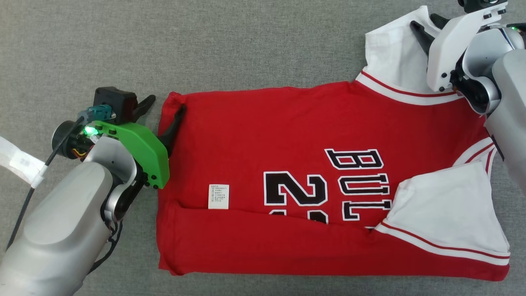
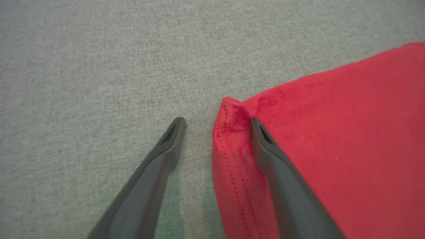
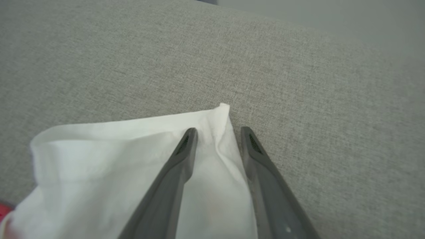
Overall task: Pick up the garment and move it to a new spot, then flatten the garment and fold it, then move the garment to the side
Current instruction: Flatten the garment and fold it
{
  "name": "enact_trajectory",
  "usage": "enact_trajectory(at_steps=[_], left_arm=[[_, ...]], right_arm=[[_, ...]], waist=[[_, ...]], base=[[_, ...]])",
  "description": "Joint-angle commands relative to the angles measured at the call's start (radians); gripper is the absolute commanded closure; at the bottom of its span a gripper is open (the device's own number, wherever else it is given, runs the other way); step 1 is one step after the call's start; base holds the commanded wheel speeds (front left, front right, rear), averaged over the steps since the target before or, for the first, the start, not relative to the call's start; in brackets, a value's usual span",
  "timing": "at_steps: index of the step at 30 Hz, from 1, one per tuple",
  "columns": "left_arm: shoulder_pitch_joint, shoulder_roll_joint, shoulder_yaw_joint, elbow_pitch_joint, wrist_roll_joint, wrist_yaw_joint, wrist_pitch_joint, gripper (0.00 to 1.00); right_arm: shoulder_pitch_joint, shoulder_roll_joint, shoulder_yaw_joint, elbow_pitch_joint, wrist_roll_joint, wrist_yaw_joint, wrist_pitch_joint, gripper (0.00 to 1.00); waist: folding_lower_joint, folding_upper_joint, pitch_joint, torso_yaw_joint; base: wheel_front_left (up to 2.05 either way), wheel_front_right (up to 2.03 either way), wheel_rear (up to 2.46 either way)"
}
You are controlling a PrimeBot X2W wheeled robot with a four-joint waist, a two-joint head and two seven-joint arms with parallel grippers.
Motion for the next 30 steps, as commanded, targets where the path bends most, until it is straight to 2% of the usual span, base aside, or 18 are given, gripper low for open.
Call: enact_trajectory(at_steps=[1,4,5,6,7,8,20,25,30], left_arm=[[-0.006,-0.006,-0.008,0.018,0.000,-0.006,0.006,0.00],[-0.016,-0.009,-0.008,0.027,-0.002,-0.013,0.000,0.00],[-0.019,-0.009,-0.008,0.030,-0.003,-0.017,-0.001,0.00],[-0.021,-0.009,-0.009,0.034,-0.005,-0.021,-0.001,0.27],[-0.023,-0.008,-0.009,0.036,-0.005,-0.022,-0.002,0.60],[-0.025,-0.008,-0.008,0.038,-0.004,-0.024,-0.006,1.00],[0.007,0.041,0.019,0.055,-0.039,-0.021,-0.004,1.00],[0.034,0.062,0.026,0.049,-0.060,-0.009,0.007,1.00],[0.045,0.067,0.014,0.049,-0.066,-0.020,0.026,1.00]], right_arm=[[-0.008,-0.004,0.010,0.010,0.010,0.000,-0.008,0.56],[-0.016,-0.007,0.026,0.018,0.026,0.000,-0.016,0.77],[-0.016,-0.007,0.033,0.020,0.032,0.000,-0.022,0.97],[-0.016,-0.006,0.040,0.021,0.039,0.000,-0.025,1.00],[-0.017,-0.005,0.045,0.022,0.046,0.000,-0.030,1.00],[-0.017,-0.005,0.049,0.022,0.052,0.000,-0.034,1.00],[0.011,-0.015,0.076,0.048,0.114,0.000,-0.199,1.00],[0.024,-0.021,0.094,0.076,0.136,0.000,-0.246,1.00],[0.042,-0.023,0.118,0.071,0.170,-0.001,-0.273,1.00]], waist=[[-0.0001,-0.0001,-0.001,-0.004],[-0.0001,-0.0001,0.000,-0.011],[-0.0001,-0.0001,0.000,-0.013],[-0.0001,-0.0001,-0.001,-0.016],[-0.0001,-0.0001,-0.001,-0.018],[-0.0001,-0.0001,-0.001,-0.020],[-0.0001,-0.0001,-0.070,-0.048],[-0.0001,-0.0001,-0.110,-0.070],[-0.0001,-0.0001,-0.145,-0.083]], base=[[0.00,0.00,0.00],[0.00,0.00,0.00],[0.00,0.00,0.00],[0.00,0.00,0.00],[0.00,0.00,0.00],[0.00,0.00,0.00],[0.00,0.00,0.00],[0.00,0.00,0.00],[0.00,0.00,0.00]])
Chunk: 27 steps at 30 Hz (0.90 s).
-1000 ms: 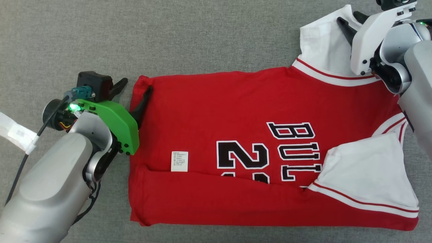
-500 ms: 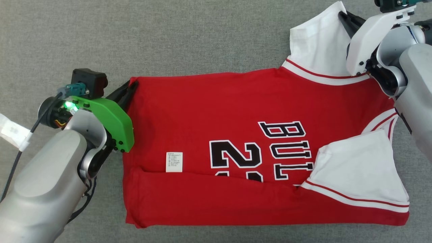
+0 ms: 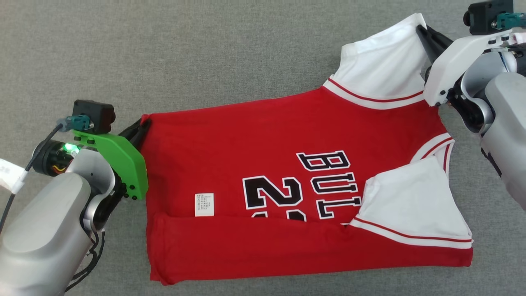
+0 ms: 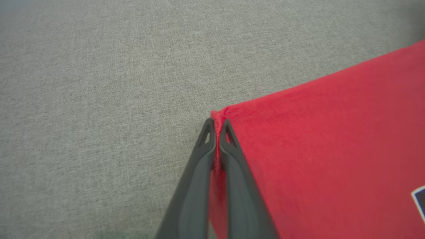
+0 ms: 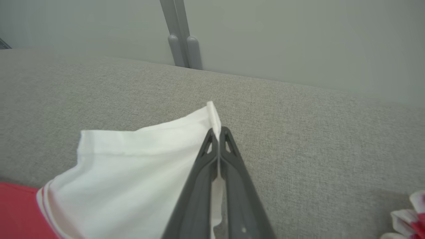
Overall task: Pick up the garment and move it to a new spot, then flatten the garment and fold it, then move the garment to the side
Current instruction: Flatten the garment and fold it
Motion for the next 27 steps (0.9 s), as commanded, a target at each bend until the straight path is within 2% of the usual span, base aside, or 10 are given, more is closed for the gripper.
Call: enact_trajectory(at_steps=[1,9,14,20,27], left_arm=[[0.012,0.015,-0.006,0.006,-0.007,-0.004,0.017,1.00],[0.001,0.039,-0.069,0.047,-0.059,-0.059,0.233,1.00],[0.005,0.034,-0.090,0.074,-0.102,-0.091,0.322,1.00],[0.028,0.038,-0.108,0.086,-0.144,-0.113,0.379,1.00],[0.051,0.047,-0.129,0.070,-0.195,-0.126,0.454,1.00]], right_arm=[[0.023,-0.010,0.010,-0.002,0.014,-0.001,-0.004,1.00],[0.086,-0.041,0.110,-0.063,0.076,-0.001,0.046,1.00],[0.137,-0.081,0.173,-0.116,0.114,-0.001,0.080,1.00],[0.195,-0.156,0.237,-0.194,0.158,-0.001,0.138,1.00],[0.259,-0.237,0.281,-0.286,0.225,-0.001,0.238,1.00]], waist=[[-0.0001,0.0000,-0.032,-0.015],[-0.0001,0.0000,-0.157,-0.043],[-0.0001,0.0000,-0.225,-0.062],[-0.0001,0.0000,-0.276,-0.080],[-0.0001,0.0000,-0.289,-0.092]], base=[[0.00,0.00,0.00],[0.00,0.00,0.00],[0.00,0.00,0.00],[0.00,0.00,0.00],[0.00,0.00,0.00]])
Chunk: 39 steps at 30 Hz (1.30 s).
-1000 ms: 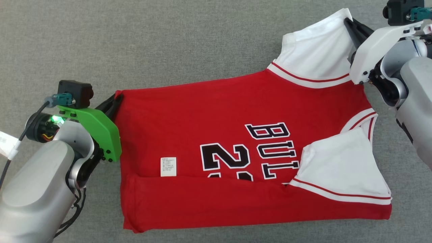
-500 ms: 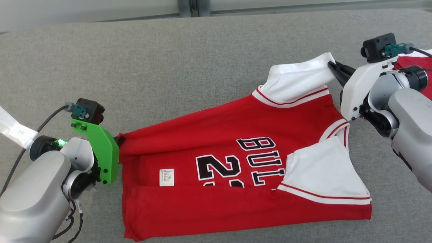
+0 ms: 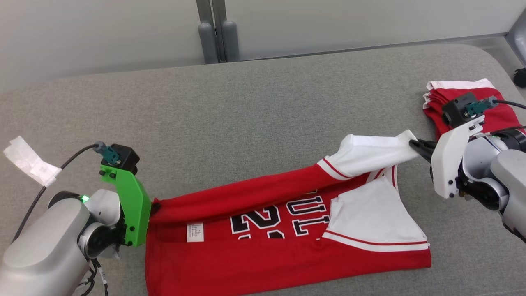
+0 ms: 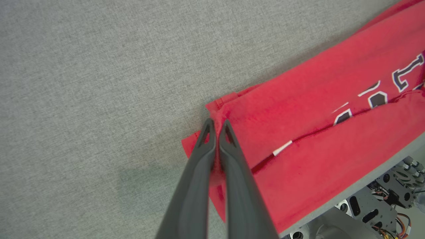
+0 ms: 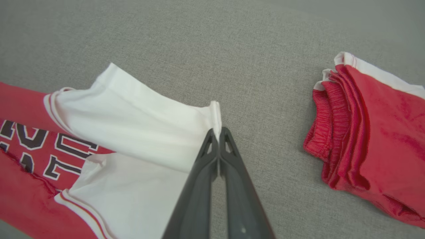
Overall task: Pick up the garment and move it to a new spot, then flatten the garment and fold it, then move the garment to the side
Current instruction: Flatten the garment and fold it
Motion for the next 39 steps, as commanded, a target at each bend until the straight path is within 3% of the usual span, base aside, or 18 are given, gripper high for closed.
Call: enact_trajectory(at_steps=[1,10,22,23,24,25,26,27,28,35,39], left_arm=[[0.014,0.011,-0.005,-0.004,-0.003,-0.003,0.012,1.00],[0.017,0.038,-0.020,-0.042,-0.065,-0.009,0.120,1.00],[0.064,0.039,-0.037,-0.064,-0.111,-0.011,0.159,1.00],[0.067,0.040,-0.039,-0.063,-0.114,-0.011,0.163,0.74],[0.072,0.040,-0.041,-0.062,-0.118,-0.011,0.167,0.52],[0.076,0.040,-0.043,-0.063,-0.119,-0.011,0.169,0.00],[0.078,0.040,-0.045,-0.061,-0.120,-0.011,0.172,0.00],[0.082,0.041,-0.047,-0.061,-0.120,-0.012,0.176,0.00],[0.086,0.043,-0.049,-0.061,-0.121,-0.012,0.178,0.00],[0.101,0.065,-0.040,-0.080,-0.119,-0.003,0.157,0.00],[0.116,0.083,-0.021,-0.115,-0.110,0.004,0.103,0.00]], right_arm=[[0.022,-0.014,0.007,-0.015,0.014,-0.001,0.018,1.00],[0.092,-0.079,0.033,-0.105,0.073,-0.001,0.123,1.00],[0.151,-0.076,0.039,-0.106,0.083,-0.001,0.180,1.00],[0.157,-0.075,0.040,-0.102,0.085,-0.001,0.186,0.88],[0.164,-0.074,0.042,-0.100,0.084,-0.001,0.190,0.68],[0.170,-0.072,0.043,-0.098,0.084,-0.001,0.195,0.52],[0.175,-0.070,0.045,-0.097,0.088,-0.001,0.199,0.35],[0.182,-0.070,0.046,-0.096,0.091,-0.001,0.206,0.11],[0.186,-0.071,0.047,-0.095,0.091,-0.001,0.211,0.01],[0.224,-0.084,0.042,-0.105,0.090,-0.001,0.215,0.00],[0.247,-0.090,-0.009,-0.121,0.097,-0.001,0.144,0.00]], waist=[[0.0000,-0.0001,-0.003,-0.006],[0.0000,-0.0001,-0.009,-0.011],[0.0000,-0.0001,-0.025,-0.015],[0.0000,-0.0001,-0.027,-0.015],[0.0000,-0.0001,-0.031,-0.014],[0.0000,-0.0001,-0.035,-0.014],[0.0000,-0.0001,-0.039,-0.014],[0.0000,-0.0001,-0.044,-0.013],[0.0000,-0.0001,-0.050,-0.013],[0.0000,-0.0001,-0.093,-0.010],[0.0000,-0.0001,-0.105,-0.006]], base=[[0.00,0.00,0.00],[0.00,0.00,0.00],[0.00,0.00,0.00],[0.00,0.00,0.00],[0.00,0.00,0.00],[0.00,0.00,0.00],[0.00,0.00,0.00],[0.00,0.00,0.00],[0.00,0.00,0.00],[0.00,0.00,0.00],[0.00,0.00,0.00]])
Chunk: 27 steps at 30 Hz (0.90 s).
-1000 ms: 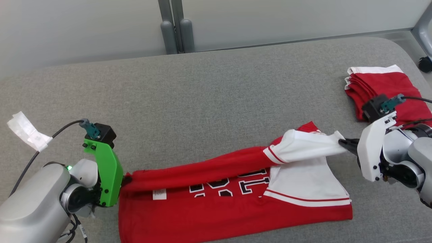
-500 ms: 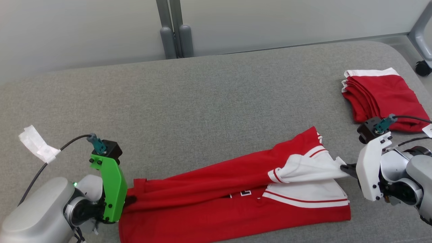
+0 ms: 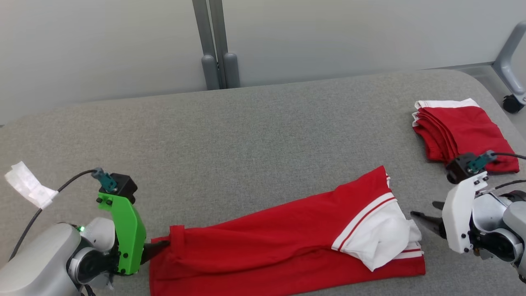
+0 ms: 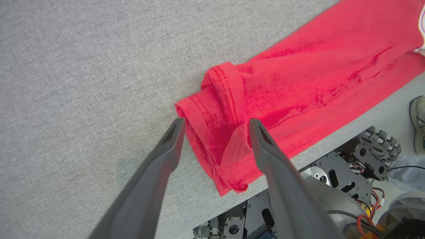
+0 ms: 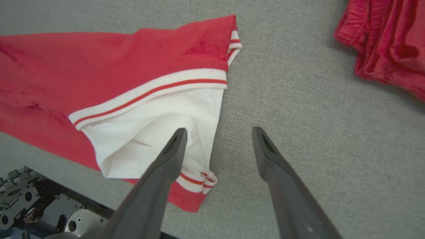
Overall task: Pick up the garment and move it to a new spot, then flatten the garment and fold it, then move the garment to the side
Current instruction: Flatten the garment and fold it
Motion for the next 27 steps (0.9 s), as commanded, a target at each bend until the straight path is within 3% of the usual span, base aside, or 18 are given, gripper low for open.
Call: enact_trajectory(at_steps=[1,5,8,15,21,27], left_arm=[[0.022,0.011,0.012,-0.021,0.010,0.007,-0.029,0.00],[0.047,0.039,0.054,-0.091,0.034,0.026,-0.145,0.00],[0.073,0.056,0.093,-0.142,0.082,0.063,-0.274,0.00],[0.179,0.062,0.211,-0.236,0.189,0.231,-0.645,0.00],[0.286,0.045,0.289,-0.291,0.233,0.341,-0.884,0.00],[0.400,-0.011,0.357,-0.330,0.269,0.415,-0.980,0.00]], right_arm=[[0.030,-0.002,-0.024,-0.009,0.007,-0.001,-0.044,0.00],[0.064,0.015,-0.117,-0.032,0.003,-0.001,-0.196,0.00],[0.093,0.043,-0.186,-0.041,-0.028,-0.001,-0.319,0.00],[0.161,0.152,-0.390,-0.031,-0.185,-0.001,-0.588,0.00],[0.245,0.276,-0.598,-0.033,-0.343,-0.001,-0.664,0.00],[0.369,0.388,-0.722,-0.082,-0.491,-0.001,-0.673,0.00]], waist=[[0.0000,-0.0001,-0.008,0.005],[0.0000,-0.0001,-0.016,0.014],[0.0000,-0.0001,-0.018,0.018],[0.0000,-0.0001,-0.017,0.025],[0.0000,-0.0001,-0.019,0.036],[0.0000,-0.0001,-0.024,0.041]], base=[[0.00,0.00,0.00],[0.00,0.00,0.00],[0.00,0.00,0.00],[0.00,0.00,0.00],[0.00,0.00,0.00],[0.00,0.00,0.00]])
